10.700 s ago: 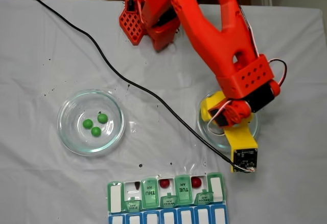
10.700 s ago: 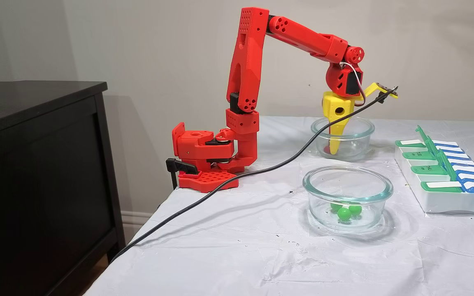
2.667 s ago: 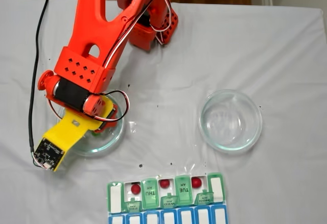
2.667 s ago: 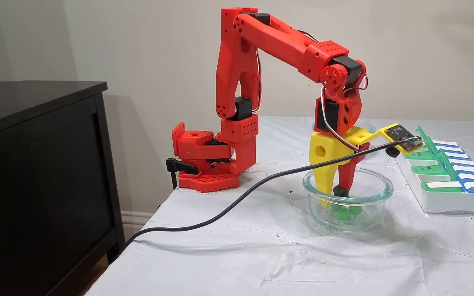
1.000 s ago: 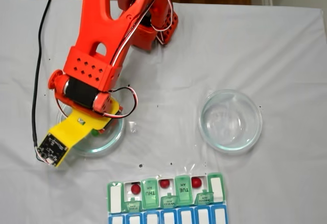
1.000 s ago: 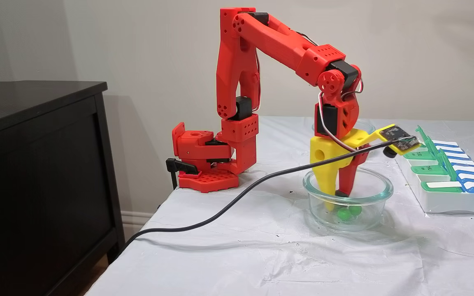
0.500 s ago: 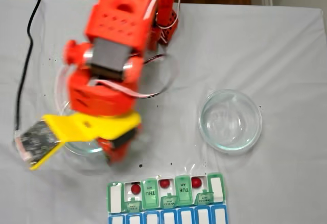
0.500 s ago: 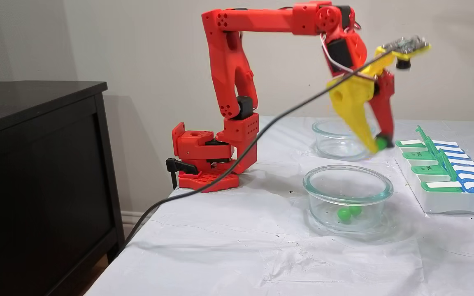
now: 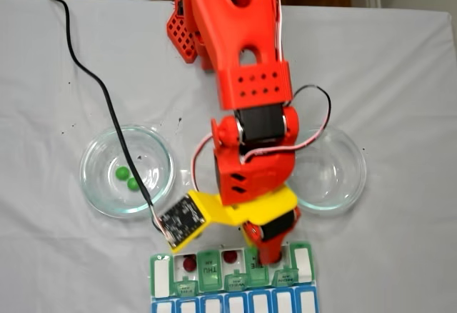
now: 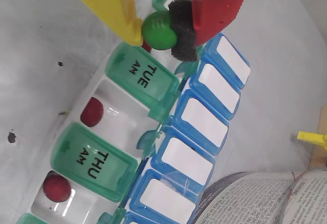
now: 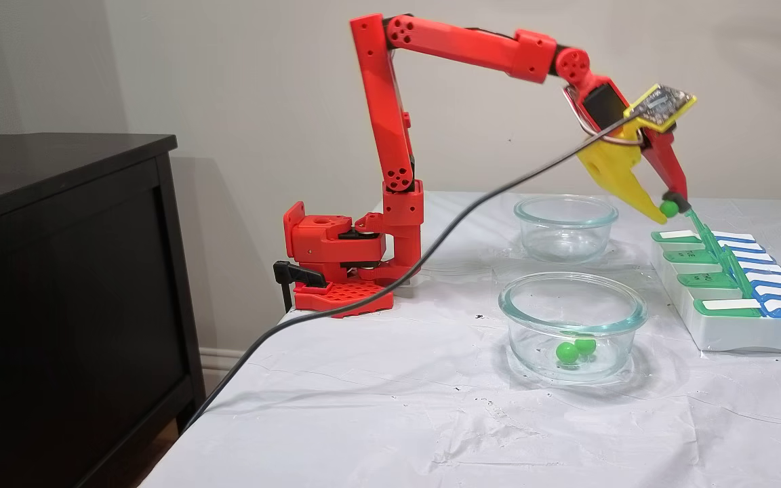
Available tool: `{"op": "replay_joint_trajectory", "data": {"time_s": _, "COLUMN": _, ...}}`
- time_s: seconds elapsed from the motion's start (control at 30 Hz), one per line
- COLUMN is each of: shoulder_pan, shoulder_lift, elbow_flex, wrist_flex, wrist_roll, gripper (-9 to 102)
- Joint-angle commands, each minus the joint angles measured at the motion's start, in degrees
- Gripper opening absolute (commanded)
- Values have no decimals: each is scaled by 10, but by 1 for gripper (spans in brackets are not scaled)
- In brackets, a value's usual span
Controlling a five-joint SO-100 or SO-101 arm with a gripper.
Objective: Sort medicines into box.
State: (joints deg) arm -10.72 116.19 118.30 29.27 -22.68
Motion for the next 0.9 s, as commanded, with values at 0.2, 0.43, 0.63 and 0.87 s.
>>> {"op": "replay_joint_trajectory", "data": {"time_s": 0.2, "shoulder_pan": -34, "shoulder_lift": 24, "elbow_flex": 1, "wrist_flex": -29, "wrist_roll": 10, "gripper": 0}}
{"op": "replay_joint_trajectory", "data": {"time_s": 0.43, "shoulder_pan": -45, "shoulder_lift": 47, "elbow_flex": 21, "wrist_flex": -13, "wrist_roll": -2, "gripper": 0}}
{"op": "replay_joint_trajectory", "data": {"time_s": 0.63, "shoulder_pan": -45, "shoulder_lift": 0, "elbow_flex": 11, "wrist_flex": -59, "wrist_roll": 3, "gripper": 0}}
{"op": "replay_joint_trajectory", "data": {"time_s": 0.87, "shoulder_pan": -40, "shoulder_lift": 13, "elbow_flex": 18, "wrist_flex": -85, "wrist_roll": 3, "gripper": 0}}
